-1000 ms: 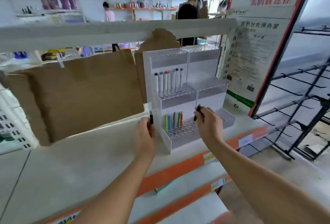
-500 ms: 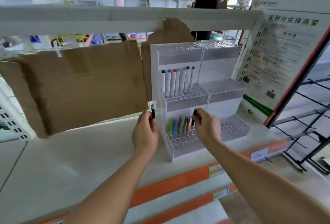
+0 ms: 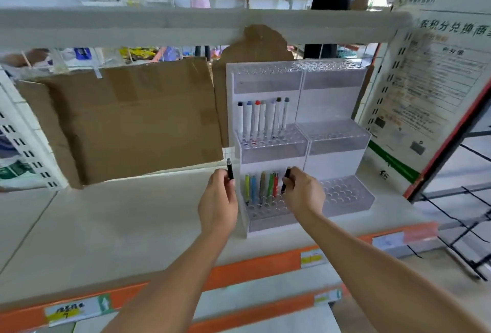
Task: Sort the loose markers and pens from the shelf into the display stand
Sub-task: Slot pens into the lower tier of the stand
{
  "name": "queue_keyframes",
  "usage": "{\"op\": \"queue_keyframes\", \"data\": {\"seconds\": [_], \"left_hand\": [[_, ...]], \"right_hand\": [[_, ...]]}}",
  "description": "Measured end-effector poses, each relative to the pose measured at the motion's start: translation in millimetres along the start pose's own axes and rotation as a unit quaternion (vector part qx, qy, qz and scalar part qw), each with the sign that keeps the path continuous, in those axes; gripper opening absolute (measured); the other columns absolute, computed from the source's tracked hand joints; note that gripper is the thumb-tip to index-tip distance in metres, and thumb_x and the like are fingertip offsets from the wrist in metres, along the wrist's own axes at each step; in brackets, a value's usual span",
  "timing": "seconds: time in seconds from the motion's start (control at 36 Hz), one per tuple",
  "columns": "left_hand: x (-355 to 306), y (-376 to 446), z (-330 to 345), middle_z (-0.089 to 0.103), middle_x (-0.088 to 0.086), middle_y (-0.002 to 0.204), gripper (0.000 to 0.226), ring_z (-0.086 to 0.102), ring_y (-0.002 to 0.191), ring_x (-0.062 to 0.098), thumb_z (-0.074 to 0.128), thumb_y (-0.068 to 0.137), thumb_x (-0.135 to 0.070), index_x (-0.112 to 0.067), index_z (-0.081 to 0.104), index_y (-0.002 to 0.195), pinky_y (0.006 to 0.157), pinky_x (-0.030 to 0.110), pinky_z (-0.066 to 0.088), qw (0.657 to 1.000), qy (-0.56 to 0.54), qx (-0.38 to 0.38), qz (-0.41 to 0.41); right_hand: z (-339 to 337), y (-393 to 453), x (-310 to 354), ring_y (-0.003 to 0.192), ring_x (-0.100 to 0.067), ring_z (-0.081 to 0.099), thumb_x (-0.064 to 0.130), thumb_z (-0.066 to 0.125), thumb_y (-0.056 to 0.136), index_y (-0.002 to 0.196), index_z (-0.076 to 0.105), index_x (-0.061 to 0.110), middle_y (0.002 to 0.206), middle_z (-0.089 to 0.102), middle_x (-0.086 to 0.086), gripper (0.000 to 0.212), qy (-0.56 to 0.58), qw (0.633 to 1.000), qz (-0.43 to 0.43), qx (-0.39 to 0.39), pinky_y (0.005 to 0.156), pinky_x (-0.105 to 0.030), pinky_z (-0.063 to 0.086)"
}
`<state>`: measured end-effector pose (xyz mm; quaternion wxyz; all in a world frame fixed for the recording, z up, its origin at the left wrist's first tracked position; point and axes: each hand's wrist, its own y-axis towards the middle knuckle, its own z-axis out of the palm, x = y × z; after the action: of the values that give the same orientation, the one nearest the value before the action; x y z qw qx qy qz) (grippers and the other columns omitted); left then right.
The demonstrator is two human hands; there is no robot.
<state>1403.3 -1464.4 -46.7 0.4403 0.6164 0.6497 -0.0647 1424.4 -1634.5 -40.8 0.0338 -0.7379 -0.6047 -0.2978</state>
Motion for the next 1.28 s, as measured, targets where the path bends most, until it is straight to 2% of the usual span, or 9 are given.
{"op": "queue_keyframes", "data": {"seconds": [0.17,0.31,0.42,0.5,0.58,0.67,0.81,1.11,1.28], "left_hand": [[-3.0,-6.8,-3.1,0.063,0.007,0.097,0.013,0.056,0.082,0.031,0.046,0.097,-0.018,-0.009,0.052,0.105,0.060,0.031,0.034,1.000,0.010,-0.007,-0.009],[-12.7,-10.9,-4.1,0.063,0.007,0.100,0.015,0.057,0.081,0.031,0.047,0.097,-0.017,-0.009,0.054,0.107,0.060,0.031,0.035,0.999,0.014,-0.008,0.028],[-22.0,-14.2,1.1,0.060,0.008,0.101,0.013,0.057,0.081,0.035,0.049,0.096,-0.016,-0.008,0.054,0.105,0.058,0.034,0.035,0.997,-0.008,0.009,0.083],[-29.6,-17.1,3.0,0.059,0.007,0.096,0.013,0.056,0.081,0.035,0.044,0.094,-0.016,-0.009,0.052,0.100,0.058,0.040,0.042,0.993,-0.047,0.024,0.109],[-33.6,-17.8,2.8,0.058,0.004,0.095,0.023,0.056,0.080,0.032,0.038,0.091,-0.028,-0.012,0.052,0.098,0.060,0.043,0.045,0.991,-0.065,0.023,0.117],[-29.7,-16.4,1.4,0.058,0.002,0.098,0.036,0.057,0.082,0.027,0.034,0.092,-0.040,-0.013,0.055,0.101,0.063,0.038,0.047,0.991,-0.067,0.010,0.116],[-11.5,-17.4,-6.4,0.061,0.007,0.101,0.039,0.058,0.093,0.030,0.035,0.092,-0.037,-0.009,0.059,0.104,0.068,0.040,0.049,0.996,-0.029,-0.012,0.086],[14.7,-23.1,-12.8,0.061,0.013,0.121,0.068,0.053,0.112,0.036,0.019,0.087,-0.051,-0.007,0.057,0.122,0.089,0.044,0.044,0.996,0.069,0.050,0.041],[18.4,-18.6,-14.4,0.060,0.012,0.123,0.058,0.052,0.114,0.034,0.027,0.090,-0.045,-0.007,0.055,0.124,0.092,0.043,0.041,0.995,0.073,0.056,0.033]], "right_hand": [[0.4,-1.5,-5.4,0.069,-0.029,0.053,0.020,0.048,0.095,0.091,0.056,0.014,0.089,0.066,-0.006,0.010,-0.042,0.998,-0.038,0.026,0.058,-0.029,0.033],[-9.4,-8.7,0.4,0.071,-0.021,0.057,0.032,0.055,0.094,0.093,0.059,0.015,0.089,0.059,0.004,0.018,0.099,0.989,-0.083,-0.071,0.057,-0.026,0.033],[-14.8,-13.9,25.8,0.066,-0.011,0.054,0.033,0.060,0.091,0.094,0.065,0.015,0.084,0.061,0.006,0.018,0.198,0.965,-0.173,-0.009,0.060,-0.029,0.045],[-13.5,-20.1,40.0,0.065,-0.016,0.054,0.026,0.062,0.089,0.084,0.064,0.012,0.078,0.060,0.001,0.015,0.233,0.951,-0.203,-0.009,0.061,-0.037,0.048],[-14.3,-23.1,42.8,0.063,-0.019,0.051,0.015,0.059,0.090,0.072,0.057,0.010,0.068,0.055,0.001,0.019,0.268,0.947,-0.175,-0.016,0.060,-0.037,0.045],[-22.9,-18.7,31.1,0.054,-0.009,0.042,0.012,0.055,0.093,0.071,0.049,0.014,0.059,0.045,0.007,0.023,0.283,0.949,-0.121,-0.072,0.051,-0.021,0.033],[-37.9,-3.2,-3.5,0.055,-0.011,0.038,0.009,0.051,0.096,0.087,0.051,0.005,0.064,0.045,0.006,0.009,0.267,0.952,-0.068,-0.137,0.049,-0.027,0.029],[-26.2,0.9,-16.4,0.059,-0.027,0.052,0.011,0.051,0.096,0.087,0.053,0.006,0.066,0.058,-0.004,0.011,0.191,0.974,-0.086,-0.082,0.050,-0.034,0.039],[-27.5,7.8,-12.1,0.059,-0.026,0.051,0.012,0.050,0.097,0.085,0.051,0.008,0.066,0.057,-0.006,0.013,0.158,0.983,-0.090,-0.038,0.050,-0.030,0.034]]}}
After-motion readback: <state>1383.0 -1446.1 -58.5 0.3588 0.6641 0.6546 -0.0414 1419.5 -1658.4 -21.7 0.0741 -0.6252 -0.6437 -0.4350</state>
